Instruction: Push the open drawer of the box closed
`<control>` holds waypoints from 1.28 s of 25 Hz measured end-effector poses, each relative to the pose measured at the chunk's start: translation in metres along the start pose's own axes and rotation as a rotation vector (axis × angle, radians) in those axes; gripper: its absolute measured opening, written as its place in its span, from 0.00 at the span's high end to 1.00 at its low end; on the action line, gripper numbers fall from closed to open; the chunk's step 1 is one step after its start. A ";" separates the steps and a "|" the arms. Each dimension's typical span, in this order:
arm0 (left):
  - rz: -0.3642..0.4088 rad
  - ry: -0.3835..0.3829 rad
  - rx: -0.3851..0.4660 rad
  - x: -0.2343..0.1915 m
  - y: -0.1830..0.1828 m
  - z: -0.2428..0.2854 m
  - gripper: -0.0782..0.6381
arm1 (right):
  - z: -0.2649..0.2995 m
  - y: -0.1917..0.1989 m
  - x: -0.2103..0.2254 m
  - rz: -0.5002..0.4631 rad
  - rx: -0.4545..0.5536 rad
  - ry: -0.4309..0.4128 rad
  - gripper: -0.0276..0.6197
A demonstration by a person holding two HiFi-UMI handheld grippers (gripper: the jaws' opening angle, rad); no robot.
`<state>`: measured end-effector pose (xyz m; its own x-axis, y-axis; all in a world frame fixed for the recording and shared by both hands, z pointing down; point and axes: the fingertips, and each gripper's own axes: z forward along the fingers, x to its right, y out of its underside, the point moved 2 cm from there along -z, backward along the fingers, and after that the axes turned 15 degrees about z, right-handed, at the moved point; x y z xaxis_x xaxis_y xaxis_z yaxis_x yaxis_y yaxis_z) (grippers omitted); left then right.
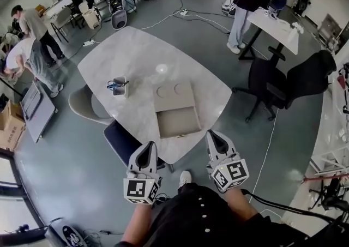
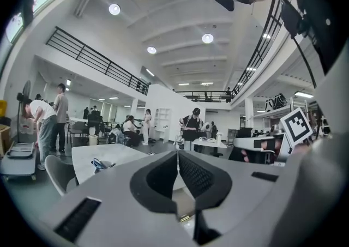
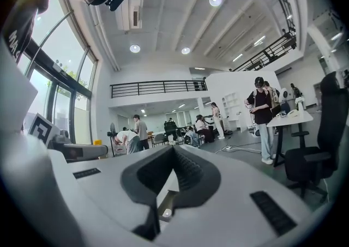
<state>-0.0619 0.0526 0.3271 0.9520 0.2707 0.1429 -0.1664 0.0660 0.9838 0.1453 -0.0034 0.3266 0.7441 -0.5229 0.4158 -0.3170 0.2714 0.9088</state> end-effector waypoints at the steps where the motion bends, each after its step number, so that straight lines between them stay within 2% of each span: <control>1: 0.000 -0.010 -0.003 -0.001 -0.001 0.003 0.87 | 0.005 -0.001 0.003 0.004 -0.007 -0.007 0.96; 4: 0.001 -0.037 -0.017 -0.005 -0.001 0.009 0.87 | 0.019 0.002 0.010 0.026 -0.031 -0.029 0.96; 11: 0.006 -0.042 -0.050 -0.015 0.006 0.023 0.87 | 0.047 0.012 0.019 0.084 -0.056 -0.026 0.96; 14: 0.004 -0.029 -0.049 -0.022 0.007 0.028 0.87 | 0.055 0.015 0.019 0.099 -0.067 -0.012 0.96; 19: 0.014 0.019 -0.040 -0.036 0.011 0.044 0.87 | 0.075 0.029 0.026 0.189 -0.080 0.031 0.96; 22: 0.024 0.050 -0.042 -0.041 0.012 0.055 0.87 | 0.083 0.043 0.035 0.267 -0.093 0.070 0.96; 26: 0.032 0.098 -0.047 -0.042 0.017 0.065 0.87 | 0.089 0.077 0.054 0.432 -0.134 0.154 0.96; 32: -0.004 0.159 -0.084 -0.039 0.042 0.073 0.87 | 0.090 0.135 0.075 0.609 -0.203 0.268 0.96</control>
<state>-0.0872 -0.0250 0.3709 0.9010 0.4185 0.1139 -0.1902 0.1451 0.9710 0.1052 -0.0788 0.4841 0.5964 -0.0189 0.8025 -0.6275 0.6124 0.4808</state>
